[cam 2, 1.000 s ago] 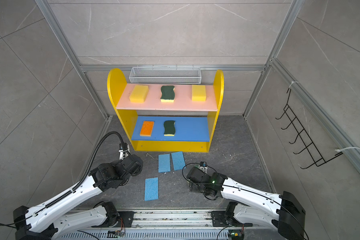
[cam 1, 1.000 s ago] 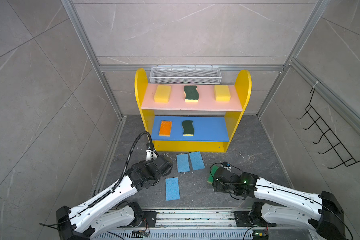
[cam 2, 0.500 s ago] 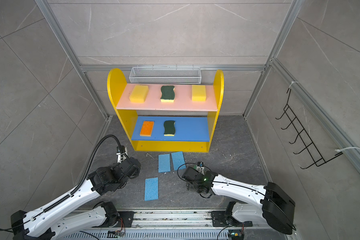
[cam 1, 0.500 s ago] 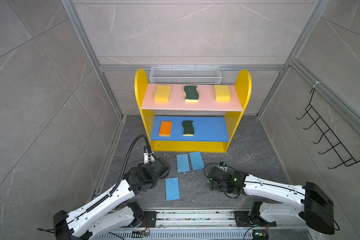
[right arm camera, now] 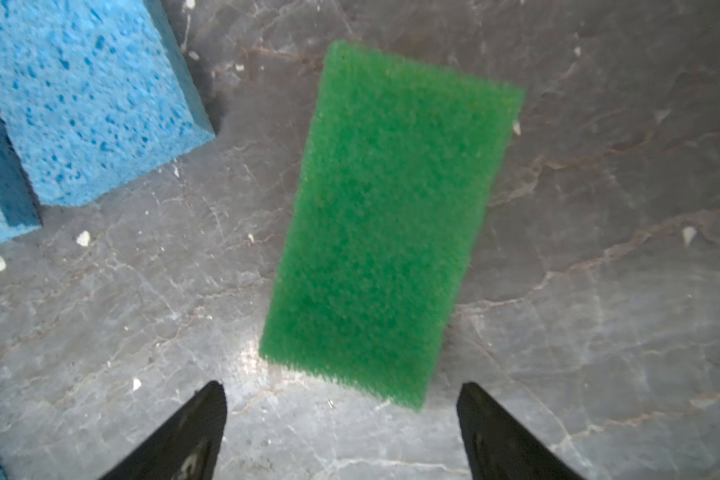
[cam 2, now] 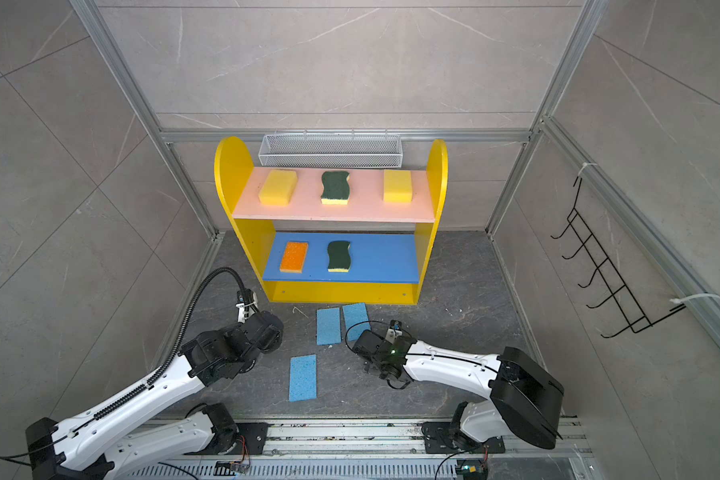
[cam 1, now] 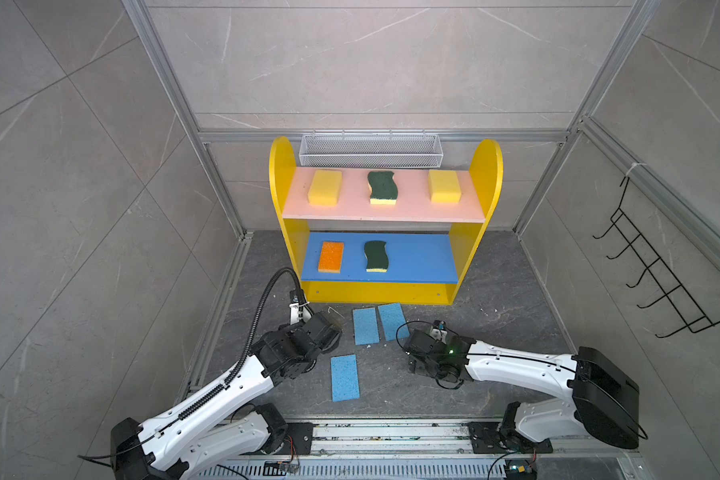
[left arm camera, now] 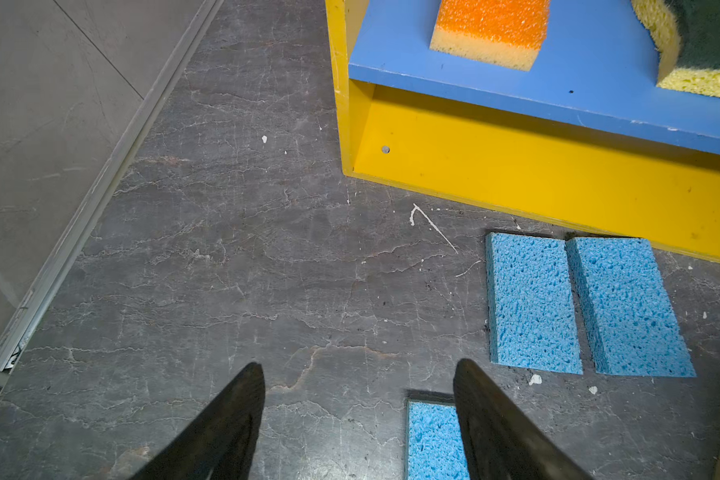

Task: Place and organize the cleaning sponges onto the shelf
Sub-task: 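Lower the right gripper onto the green sponge and grasp it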

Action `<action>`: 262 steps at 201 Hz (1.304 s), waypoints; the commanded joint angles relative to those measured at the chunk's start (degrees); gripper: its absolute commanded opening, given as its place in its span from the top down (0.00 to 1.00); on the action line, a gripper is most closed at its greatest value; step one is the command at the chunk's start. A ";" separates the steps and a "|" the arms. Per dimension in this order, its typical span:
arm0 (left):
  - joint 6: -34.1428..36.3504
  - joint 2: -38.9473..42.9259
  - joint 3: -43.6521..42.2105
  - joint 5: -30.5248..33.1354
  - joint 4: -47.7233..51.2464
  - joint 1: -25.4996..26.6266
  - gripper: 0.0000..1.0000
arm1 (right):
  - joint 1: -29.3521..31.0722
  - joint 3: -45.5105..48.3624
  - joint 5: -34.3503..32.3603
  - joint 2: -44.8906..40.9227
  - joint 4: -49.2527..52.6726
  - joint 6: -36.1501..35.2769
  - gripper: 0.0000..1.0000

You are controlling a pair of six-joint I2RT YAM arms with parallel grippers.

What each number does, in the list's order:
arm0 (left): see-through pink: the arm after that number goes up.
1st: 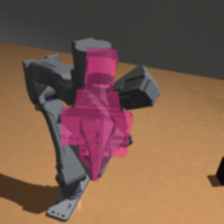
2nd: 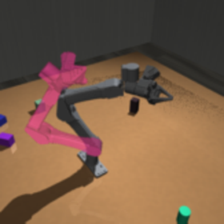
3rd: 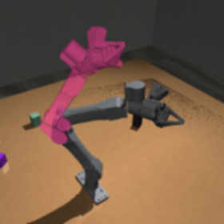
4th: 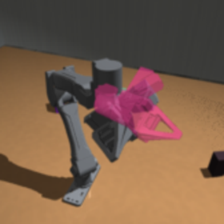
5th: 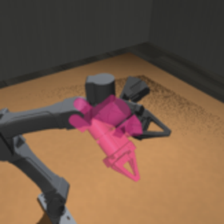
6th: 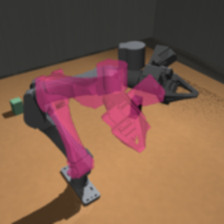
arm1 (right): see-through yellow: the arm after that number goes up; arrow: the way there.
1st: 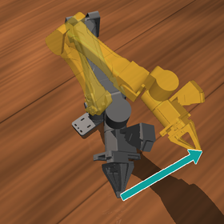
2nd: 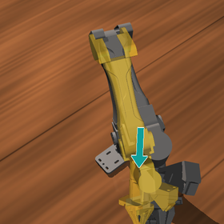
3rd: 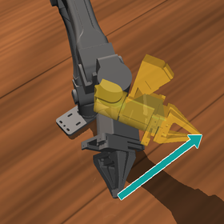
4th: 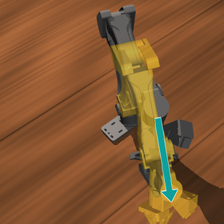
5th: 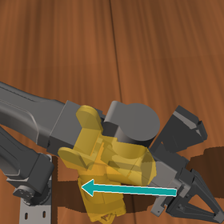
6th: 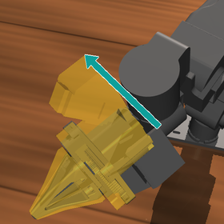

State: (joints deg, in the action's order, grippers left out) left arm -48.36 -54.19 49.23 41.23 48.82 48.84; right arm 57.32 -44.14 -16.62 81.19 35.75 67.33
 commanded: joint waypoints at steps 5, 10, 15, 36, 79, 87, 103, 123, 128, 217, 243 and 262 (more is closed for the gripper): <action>1.65 1.33 -0.01 -0.49 -0.48 -1.17 0.25 | 0.20 -1.94 -2.45 2.39 1.73 3.10 0.08; 1.69 1.52 -0.14 -0.66 -0.52 -1.30 0.24 | 0.30 -2.15 -2.65 2.90 2.29 3.65 0.08; 1.77 1.67 -0.25 -0.83 -0.56 -1.52 0.24 | 0.24 -2.41 -2.71 3.35 2.67 3.96 0.08; 2.35 2.06 -0.69 -1.41 -1.08 -2.38 0.24 | 0.08 -3.60 -2.72 5.45 4.87 5.42 0.08; 4.12 1.34 -1.24 -3.49 -3.00 -4.68 0.23 | -0.83 -2.80 -1.98 6.51 3.17 5.94 0.06; 4.49 0.98 -1.33 -4.02 -3.43 -5.11 0.24 | -1.48 -2.46 -1.56 6.66 2.73 5.71 0.06; 5.03 0.26 -1.25 -4.79 -4.22 -5.66 0.23 | -2.83 -1.29 -0.46 6.75 1.18 5.36 0.07; 5.70 -1.21 -0.75 -5.53 -5.00 -6.02 0.23 | -3.98 0.89 -0.21 5.63 -1.13 4.96 0.09; 5.77 -1.52 -0.57 -5.63 -5.11 -6.03 0.23 | -4.20 1.25 -0.23 5.37 -1.35 4.88 0.10; 5.50 -4.54 1.24 -6.60 -6.81 -6.20 0.23 | -4.54 0.21 0.98 7.81 -2.79 -2.59 0.15; 4.88 -4.62 1.22 -6.53 -6.29 -6.22 0.23 | -4.58 1.03 0.20 7.04 -2.07 -3.71 0.20; 4.71 -4.82 1.60 -6.18 -5.88 -6.26 0.23 | -4.56 0.90 -0.89 5.78 -1.23 -6.11 0.25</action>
State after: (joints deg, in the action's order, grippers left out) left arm -43.29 -58.76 48.62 34.35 43.20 42.98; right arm 52.95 -43.59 -16.45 87.74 33.56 64.62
